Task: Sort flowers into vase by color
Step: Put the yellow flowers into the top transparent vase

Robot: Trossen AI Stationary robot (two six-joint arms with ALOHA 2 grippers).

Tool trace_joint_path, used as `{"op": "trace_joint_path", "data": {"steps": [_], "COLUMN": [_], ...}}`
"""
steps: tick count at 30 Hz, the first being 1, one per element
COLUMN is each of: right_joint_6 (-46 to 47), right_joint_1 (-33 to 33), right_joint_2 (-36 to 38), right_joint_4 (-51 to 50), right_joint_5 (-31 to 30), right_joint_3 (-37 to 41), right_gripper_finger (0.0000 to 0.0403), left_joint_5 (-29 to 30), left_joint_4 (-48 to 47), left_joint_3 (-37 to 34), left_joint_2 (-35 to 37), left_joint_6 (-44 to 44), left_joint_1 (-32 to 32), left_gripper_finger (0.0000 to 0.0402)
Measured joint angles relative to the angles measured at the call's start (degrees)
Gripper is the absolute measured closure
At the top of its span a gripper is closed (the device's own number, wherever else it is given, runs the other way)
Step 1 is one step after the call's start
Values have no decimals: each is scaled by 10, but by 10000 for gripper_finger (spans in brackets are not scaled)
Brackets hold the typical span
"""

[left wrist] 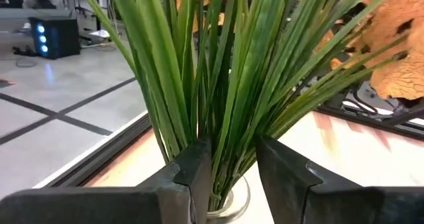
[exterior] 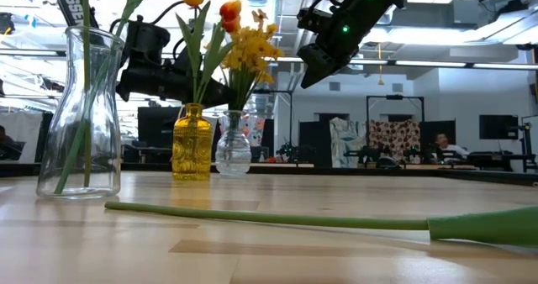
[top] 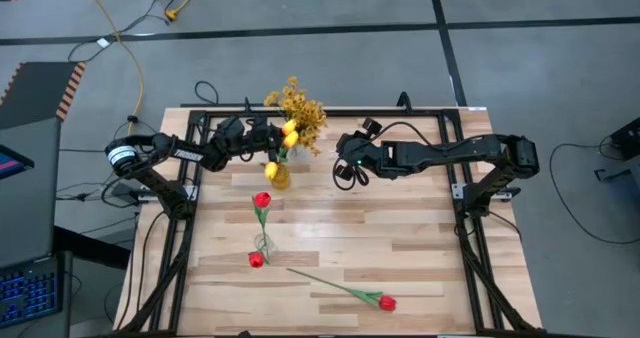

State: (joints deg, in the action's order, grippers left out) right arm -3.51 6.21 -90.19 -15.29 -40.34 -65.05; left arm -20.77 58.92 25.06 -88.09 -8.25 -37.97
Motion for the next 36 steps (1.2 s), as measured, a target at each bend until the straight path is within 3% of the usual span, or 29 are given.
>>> {"op": "trace_joint_path", "data": {"steps": [16, 36], "right_joint_6": [0, 0], "right_joint_1": [0, 0], "right_joint_2": [0, 0], "right_joint_4": [0, 0], "right_joint_5": [0, 0], "right_joint_3": [0, 0], "right_gripper_finger": [267, 267], "left_joint_5": [-121, -194], "left_joint_4": [-2, -1], "left_joint_3": [0, 0], "left_joint_2": [0, 0], "left_joint_6": [-51, -65], "left_joint_1": [-50, -66], "left_gripper_finger": [294, 294]}}
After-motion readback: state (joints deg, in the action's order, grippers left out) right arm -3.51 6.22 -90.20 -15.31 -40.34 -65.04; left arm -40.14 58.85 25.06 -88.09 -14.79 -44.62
